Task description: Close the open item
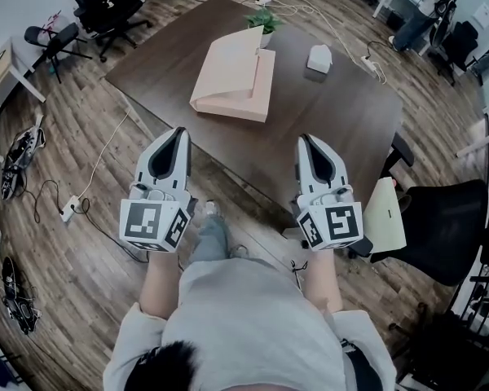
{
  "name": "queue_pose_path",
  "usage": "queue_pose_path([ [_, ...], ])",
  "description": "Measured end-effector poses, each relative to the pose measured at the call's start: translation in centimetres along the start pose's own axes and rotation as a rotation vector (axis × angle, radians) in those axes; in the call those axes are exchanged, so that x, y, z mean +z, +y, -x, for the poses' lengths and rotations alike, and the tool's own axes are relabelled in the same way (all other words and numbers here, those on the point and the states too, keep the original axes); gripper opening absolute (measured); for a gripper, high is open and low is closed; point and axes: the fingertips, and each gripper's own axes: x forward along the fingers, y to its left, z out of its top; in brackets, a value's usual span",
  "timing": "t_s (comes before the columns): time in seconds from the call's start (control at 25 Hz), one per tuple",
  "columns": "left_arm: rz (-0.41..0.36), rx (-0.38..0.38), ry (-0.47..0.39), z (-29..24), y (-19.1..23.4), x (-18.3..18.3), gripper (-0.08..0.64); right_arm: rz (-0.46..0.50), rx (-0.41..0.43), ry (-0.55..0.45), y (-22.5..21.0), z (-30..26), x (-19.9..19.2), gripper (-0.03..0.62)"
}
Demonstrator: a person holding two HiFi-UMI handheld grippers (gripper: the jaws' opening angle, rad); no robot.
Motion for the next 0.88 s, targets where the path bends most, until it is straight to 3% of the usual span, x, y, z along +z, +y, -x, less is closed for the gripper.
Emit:
queue_pose_path([
  [0.36,-0.002,-0.042,-0.005,-6.4,2.6,-0.3,0.009,0.005,-0.047,-0.013,-3.0,-5.5,-0.2,0.014],
  [0.88,-0.021,-0.070,-0.013,-15.0,10.6,0.1,0.009,-0.003,-0.096,-0.037,-4.7,-16.6,-0.4,0.014],
])
